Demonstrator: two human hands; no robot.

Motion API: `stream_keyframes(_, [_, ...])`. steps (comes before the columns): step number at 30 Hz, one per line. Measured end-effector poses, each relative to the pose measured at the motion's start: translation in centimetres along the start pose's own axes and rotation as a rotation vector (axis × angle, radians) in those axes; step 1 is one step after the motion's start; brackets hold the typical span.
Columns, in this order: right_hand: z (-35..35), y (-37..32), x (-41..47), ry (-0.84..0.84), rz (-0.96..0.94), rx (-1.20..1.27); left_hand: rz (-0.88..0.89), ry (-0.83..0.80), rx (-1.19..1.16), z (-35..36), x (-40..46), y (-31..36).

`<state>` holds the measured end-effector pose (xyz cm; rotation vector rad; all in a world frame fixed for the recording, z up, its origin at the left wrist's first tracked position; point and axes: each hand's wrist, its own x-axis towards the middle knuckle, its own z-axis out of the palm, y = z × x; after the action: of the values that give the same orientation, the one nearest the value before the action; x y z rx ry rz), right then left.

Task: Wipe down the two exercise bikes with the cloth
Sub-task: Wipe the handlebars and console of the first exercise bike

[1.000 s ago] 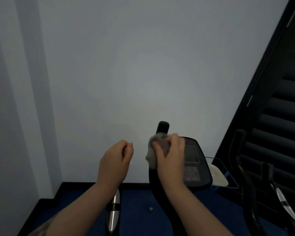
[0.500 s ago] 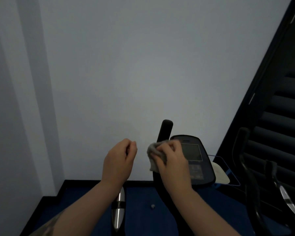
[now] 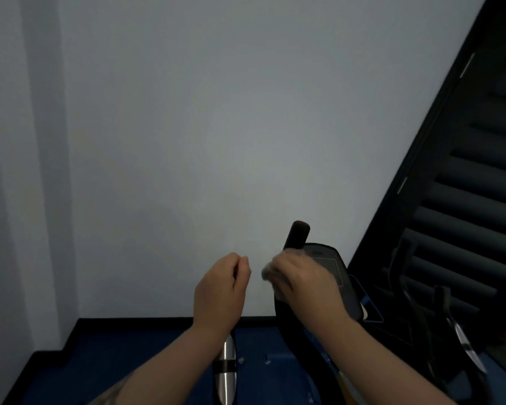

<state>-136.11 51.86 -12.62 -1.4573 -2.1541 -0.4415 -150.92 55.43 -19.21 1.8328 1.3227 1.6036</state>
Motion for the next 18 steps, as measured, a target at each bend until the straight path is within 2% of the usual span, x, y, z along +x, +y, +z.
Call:
stream_keyframes(3, [-0.7,-0.3,-0.7,-0.075,0.059,0.101,0.014,-0.005,-0.017,0.0,0.0,-0.1])
stream_keyframes(7, [-3.7,-0.3,3.2,0.217,-0.061,0.023,0.020,0.013,-0.031,0.1,0.1,-0.3])
stream_keyframes(8, [-3.9,-0.2,4.0,0.243,-0.059,-0.010,0.023,0.011,-0.042,0.1,0.1,-0.3])
stream_keyframes(12, [-1.9,0.3,3.7,0.195,0.041,-0.141,0.027,-0.004,-0.082,0.1,0.0,-0.5])
stream_keyframes(15, [0.1,0.0,0.7,0.096,-0.078,-0.210,0.017,-0.007,-0.092,0.2,0.1,-0.5])
stream_keyframes(18, [1.0,-0.8,-1.2,-0.040,-0.024,-0.047,0.009,-0.019,-0.073,0.2,0.1,-0.5])
